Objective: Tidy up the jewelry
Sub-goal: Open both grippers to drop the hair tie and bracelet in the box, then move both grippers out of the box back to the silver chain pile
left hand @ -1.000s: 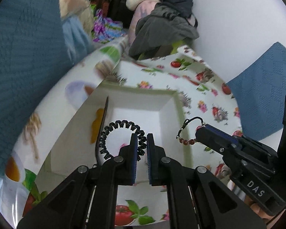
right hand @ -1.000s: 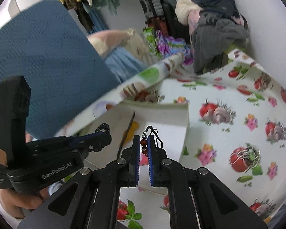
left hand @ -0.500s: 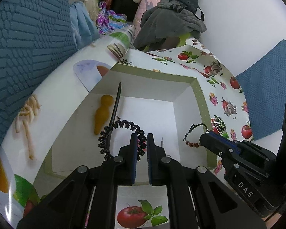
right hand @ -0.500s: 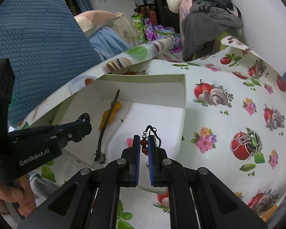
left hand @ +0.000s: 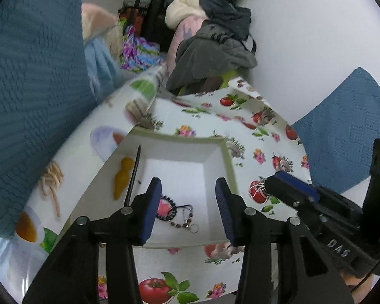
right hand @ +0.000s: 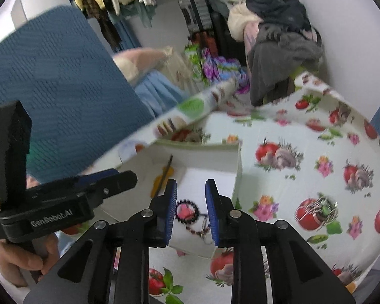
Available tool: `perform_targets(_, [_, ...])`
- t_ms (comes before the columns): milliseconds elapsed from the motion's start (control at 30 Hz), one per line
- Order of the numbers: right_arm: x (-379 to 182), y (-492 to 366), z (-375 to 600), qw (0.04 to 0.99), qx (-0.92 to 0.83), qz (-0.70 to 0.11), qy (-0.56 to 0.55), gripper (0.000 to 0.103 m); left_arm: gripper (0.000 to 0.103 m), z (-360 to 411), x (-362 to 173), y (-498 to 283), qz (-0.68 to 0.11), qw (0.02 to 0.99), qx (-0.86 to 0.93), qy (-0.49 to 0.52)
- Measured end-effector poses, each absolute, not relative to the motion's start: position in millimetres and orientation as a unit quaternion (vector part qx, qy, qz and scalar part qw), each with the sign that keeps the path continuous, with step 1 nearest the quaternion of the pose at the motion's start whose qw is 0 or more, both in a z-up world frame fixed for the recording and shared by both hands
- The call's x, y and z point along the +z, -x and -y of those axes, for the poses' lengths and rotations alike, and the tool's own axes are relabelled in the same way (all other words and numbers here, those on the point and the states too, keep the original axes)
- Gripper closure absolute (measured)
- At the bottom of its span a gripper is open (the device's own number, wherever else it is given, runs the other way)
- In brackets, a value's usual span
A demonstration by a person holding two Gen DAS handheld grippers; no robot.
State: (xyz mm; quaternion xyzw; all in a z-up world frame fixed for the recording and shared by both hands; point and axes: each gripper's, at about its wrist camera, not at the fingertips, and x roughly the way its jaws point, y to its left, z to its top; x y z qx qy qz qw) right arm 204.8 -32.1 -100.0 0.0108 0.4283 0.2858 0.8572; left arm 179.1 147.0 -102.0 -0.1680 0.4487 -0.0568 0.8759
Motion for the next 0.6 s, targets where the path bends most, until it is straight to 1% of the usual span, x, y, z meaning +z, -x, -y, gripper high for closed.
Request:
perform_targets(233, [-54, -203, 79, 0.882, 0.282, -0.377, -0.016, 0.082, 0.057, -111, -74, -180, -0.424, 0.889, -0.071, 0.156])
perform_targets(600, [-21, -212, 171, 0.904, 0.256, -0.34, -0.036, 0.082, 0.057, -37, -54, -189, -0.408, 0.897, -0.102, 0.138])
